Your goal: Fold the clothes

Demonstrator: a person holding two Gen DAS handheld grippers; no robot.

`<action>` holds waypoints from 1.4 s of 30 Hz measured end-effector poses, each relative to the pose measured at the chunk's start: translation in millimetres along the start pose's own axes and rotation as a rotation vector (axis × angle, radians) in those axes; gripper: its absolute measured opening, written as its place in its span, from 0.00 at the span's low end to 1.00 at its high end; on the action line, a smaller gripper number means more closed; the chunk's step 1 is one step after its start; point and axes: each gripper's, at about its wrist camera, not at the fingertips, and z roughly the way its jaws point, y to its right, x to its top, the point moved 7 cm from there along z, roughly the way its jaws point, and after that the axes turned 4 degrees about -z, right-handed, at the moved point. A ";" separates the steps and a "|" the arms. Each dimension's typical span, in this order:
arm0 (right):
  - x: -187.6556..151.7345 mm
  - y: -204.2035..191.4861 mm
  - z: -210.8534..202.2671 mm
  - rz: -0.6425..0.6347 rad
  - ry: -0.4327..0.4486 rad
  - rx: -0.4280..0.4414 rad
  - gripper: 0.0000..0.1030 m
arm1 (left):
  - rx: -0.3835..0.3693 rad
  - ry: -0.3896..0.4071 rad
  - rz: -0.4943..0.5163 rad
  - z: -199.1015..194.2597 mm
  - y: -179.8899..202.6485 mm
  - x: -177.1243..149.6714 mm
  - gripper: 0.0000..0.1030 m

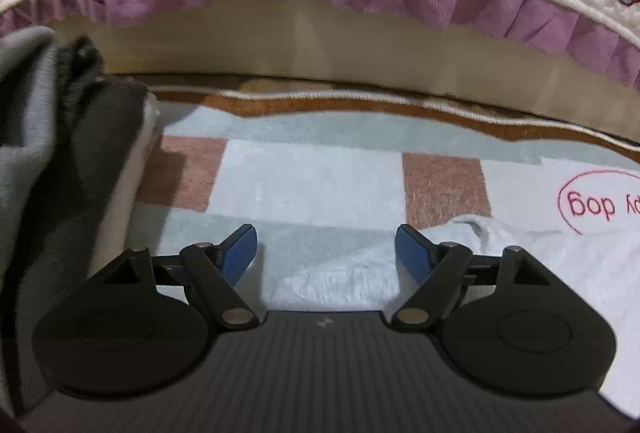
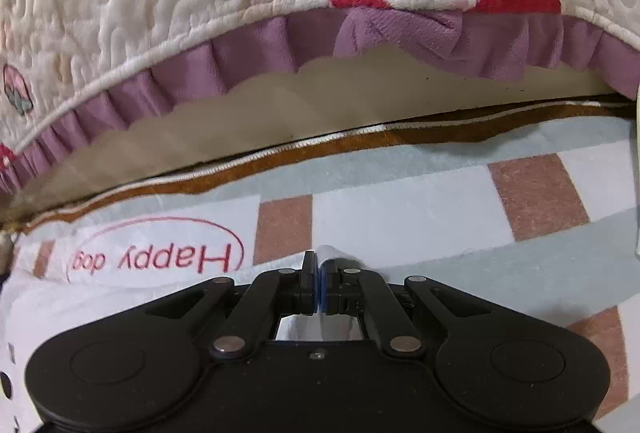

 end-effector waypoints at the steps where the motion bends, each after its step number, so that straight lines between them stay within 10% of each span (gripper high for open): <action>1: -0.9 -0.7 0.7 -0.010 -0.003 -0.005 0.03 | -0.017 -0.024 -0.004 2.5 1.1 -2.1 0.74; 9: -6.0 -4.7 2.8 -0.038 -0.022 -0.038 0.03 | -0.139 -0.090 -0.115 2.5 -2.5 -24.1 0.86; 12: -7.6 -7.5 -1.5 -0.077 -0.042 -0.070 0.04 | -0.156 -0.042 -0.064 -8.6 3.9 -28.3 0.10; 18: -26.2 -17.6 -5.7 -0.195 -0.129 -0.142 0.03 | -0.444 0.170 -0.272 -73.9 -5.7 -46.8 0.10; 24: -36.6 -20.3 -5.1 -0.137 -0.205 -0.272 0.07 | -0.575 0.161 -0.109 -149.9 33.6 -138.6 0.10; 32: -11.9 -88.8 -29.2 -0.355 -0.020 -0.416 0.13 | -0.407 0.066 -0.075 -138.5 30.0 -237.7 0.10; 35: -9.5 -154.3 -42.3 -0.411 0.048 -0.222 0.25 | -0.429 0.054 -0.089 -139.9 28.6 -229.5 0.11; 42: -66.9 -313.0 -39.1 -0.416 -0.162 0.396 0.52 | -0.502 -0.027 -0.105 -136.3 31.8 -232.2 0.15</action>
